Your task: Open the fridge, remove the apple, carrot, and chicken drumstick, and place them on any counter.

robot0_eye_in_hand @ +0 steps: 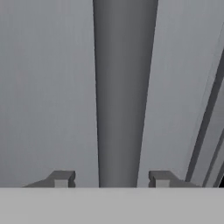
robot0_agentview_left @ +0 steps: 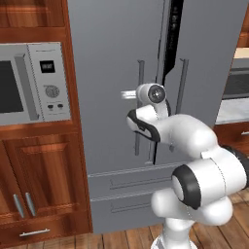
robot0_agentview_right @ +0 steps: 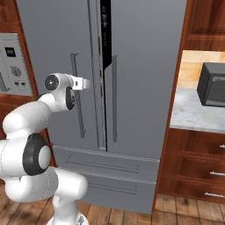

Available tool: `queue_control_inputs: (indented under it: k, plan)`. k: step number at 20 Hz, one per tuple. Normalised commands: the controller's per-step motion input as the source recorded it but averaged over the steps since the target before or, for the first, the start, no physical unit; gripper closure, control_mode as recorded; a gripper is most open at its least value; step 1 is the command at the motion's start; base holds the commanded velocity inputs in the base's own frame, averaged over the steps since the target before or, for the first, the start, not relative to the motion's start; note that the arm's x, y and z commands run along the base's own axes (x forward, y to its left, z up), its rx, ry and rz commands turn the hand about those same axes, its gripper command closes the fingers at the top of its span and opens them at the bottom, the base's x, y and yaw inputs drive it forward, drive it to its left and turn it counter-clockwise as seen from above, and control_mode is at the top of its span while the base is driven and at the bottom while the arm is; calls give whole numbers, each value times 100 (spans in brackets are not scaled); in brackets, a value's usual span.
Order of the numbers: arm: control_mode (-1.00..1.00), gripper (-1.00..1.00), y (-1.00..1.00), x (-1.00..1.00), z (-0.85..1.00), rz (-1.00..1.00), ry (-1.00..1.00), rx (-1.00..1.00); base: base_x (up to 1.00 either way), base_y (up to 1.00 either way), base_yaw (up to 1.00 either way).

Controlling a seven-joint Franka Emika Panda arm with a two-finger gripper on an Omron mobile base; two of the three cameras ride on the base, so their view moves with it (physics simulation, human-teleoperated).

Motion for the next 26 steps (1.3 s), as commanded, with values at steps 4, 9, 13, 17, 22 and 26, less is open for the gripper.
queue_control_inputs:
  k: [4,9,13,17,22,26]
  plan:
    - [-100,100,35,-71,20,0,-5,0,0,0,0]
    - [-100,100,66,-98,32,0,-1,0,0,0,0]
    - [-100,100,97,-100,27,4,0,0,0,0,0]
    - [-100,100,100,-97,21,11,0,0,0,0,0]
    - [-100,-100,87,-81,24,8,0,-2,0,0,0]
    - [-100,-100,-60,-100,64,0,-1,7,0,0,0]
